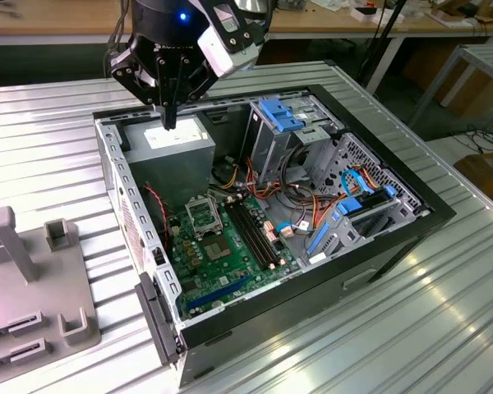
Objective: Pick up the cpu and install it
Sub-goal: 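Reach for the cpu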
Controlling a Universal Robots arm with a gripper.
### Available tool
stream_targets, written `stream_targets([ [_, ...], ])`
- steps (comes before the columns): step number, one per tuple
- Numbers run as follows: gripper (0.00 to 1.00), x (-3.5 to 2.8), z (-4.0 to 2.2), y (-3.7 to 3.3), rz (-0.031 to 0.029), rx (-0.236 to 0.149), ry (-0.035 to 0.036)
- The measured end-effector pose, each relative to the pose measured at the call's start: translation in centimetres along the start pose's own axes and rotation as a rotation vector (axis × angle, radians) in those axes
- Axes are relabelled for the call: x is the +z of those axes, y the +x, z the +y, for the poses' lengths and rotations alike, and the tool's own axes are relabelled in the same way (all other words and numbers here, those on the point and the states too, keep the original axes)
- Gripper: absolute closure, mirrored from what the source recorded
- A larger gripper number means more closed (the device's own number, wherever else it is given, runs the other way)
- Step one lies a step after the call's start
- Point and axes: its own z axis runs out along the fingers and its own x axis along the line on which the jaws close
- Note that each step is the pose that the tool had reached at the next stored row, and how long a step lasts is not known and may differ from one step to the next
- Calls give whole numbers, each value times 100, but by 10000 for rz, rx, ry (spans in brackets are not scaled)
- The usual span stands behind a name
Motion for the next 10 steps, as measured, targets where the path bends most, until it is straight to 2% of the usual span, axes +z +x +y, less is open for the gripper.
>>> stream_targets([
  [10, 88, 6, -4, 52, 21, 1, 2],
])
